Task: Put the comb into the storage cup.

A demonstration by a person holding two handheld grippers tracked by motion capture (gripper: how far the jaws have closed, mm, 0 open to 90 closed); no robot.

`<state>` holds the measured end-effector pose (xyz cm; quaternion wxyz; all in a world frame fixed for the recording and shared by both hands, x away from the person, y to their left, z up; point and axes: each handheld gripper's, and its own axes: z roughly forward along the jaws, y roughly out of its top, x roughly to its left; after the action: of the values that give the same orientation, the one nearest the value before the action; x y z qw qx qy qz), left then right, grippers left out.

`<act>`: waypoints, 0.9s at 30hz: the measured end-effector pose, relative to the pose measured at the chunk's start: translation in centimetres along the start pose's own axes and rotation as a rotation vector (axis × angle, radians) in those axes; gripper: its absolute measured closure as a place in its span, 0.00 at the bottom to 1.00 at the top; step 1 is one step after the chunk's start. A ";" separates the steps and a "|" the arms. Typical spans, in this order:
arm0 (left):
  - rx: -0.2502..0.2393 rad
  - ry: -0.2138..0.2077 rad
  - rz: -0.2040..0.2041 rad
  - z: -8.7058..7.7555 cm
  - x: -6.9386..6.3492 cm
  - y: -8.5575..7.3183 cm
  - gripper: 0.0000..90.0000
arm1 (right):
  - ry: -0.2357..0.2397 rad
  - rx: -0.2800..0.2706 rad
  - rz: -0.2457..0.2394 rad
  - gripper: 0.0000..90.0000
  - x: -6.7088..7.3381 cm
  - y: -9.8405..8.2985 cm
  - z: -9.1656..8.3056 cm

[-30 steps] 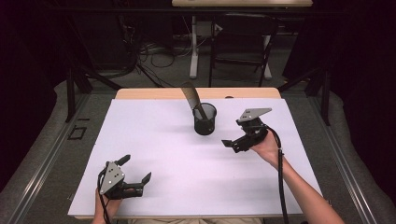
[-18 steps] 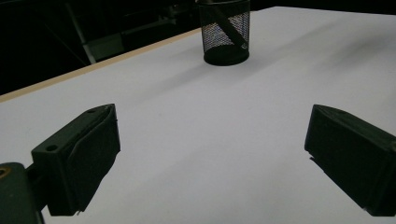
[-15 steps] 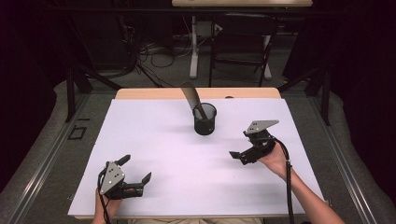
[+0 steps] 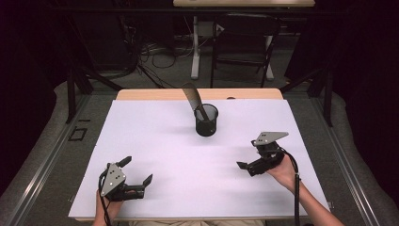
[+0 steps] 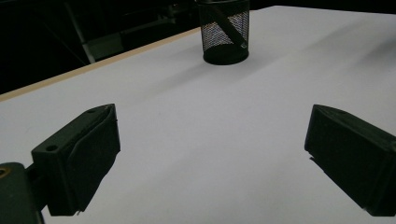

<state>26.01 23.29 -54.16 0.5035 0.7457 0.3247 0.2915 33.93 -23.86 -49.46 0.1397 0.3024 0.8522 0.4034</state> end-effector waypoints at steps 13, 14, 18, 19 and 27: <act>0.003 0.001 -0.001 0.0 0.0 0.0 0.04 | -0.027 -0.026 0.047 0.00 0.4 -2.9 -1.2; 0.003 0.001 0.000 0.0 0.0 0.0 0.04 | -0.031 -0.029 0.045 0.00 0.4 -3.1 -1.3; 0.005 0.002 -0.004 0.1 0.1 0.0 0.04 | -0.047 -0.048 0.058 0.00 0.6 -3.8 -1.8; 0.005 0.001 -0.003 0.1 0.1 0.0 0.04 | -0.051 -0.056 0.059 0.00 0.7 -4.0 -2.0; 0.005 0.001 -0.003 0.1 0.0 0.0 0.04 | -0.065 -0.063 0.084 0.00 1.0 -5.4 -2.8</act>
<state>26.08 23.29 -54.21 0.5019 0.7463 0.3267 0.2906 29.62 -27.53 -51.83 0.1598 0.3466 0.8205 0.4256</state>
